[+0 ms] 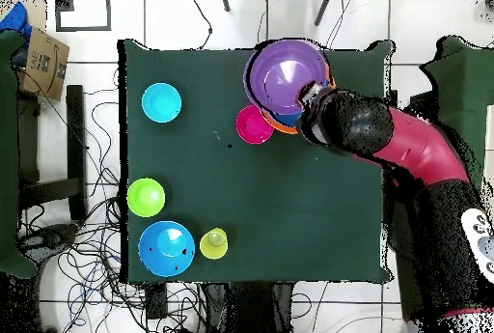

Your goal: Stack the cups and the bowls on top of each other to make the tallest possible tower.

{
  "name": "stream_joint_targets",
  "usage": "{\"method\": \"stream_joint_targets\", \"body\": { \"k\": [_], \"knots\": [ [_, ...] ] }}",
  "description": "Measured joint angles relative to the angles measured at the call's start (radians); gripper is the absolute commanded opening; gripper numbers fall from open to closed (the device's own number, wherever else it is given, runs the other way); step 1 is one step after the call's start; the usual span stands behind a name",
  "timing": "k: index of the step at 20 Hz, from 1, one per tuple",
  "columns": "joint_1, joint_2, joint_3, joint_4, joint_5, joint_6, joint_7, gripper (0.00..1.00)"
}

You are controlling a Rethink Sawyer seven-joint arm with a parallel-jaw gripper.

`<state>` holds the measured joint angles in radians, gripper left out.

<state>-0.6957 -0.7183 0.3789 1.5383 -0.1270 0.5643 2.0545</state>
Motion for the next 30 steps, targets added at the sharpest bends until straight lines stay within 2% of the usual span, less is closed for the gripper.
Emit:
{"method": "stream_joint_targets", "body": {
  "k": [8, 30],
  "knots": [
    [-0.015, 0.032, 0.014, -0.033, -0.001, 0.0, 0.0, 0.0],
    [-0.04, 0.034, 0.029, -0.033, -0.001, 0.0, 0.0, 0.0]
  ]
}}
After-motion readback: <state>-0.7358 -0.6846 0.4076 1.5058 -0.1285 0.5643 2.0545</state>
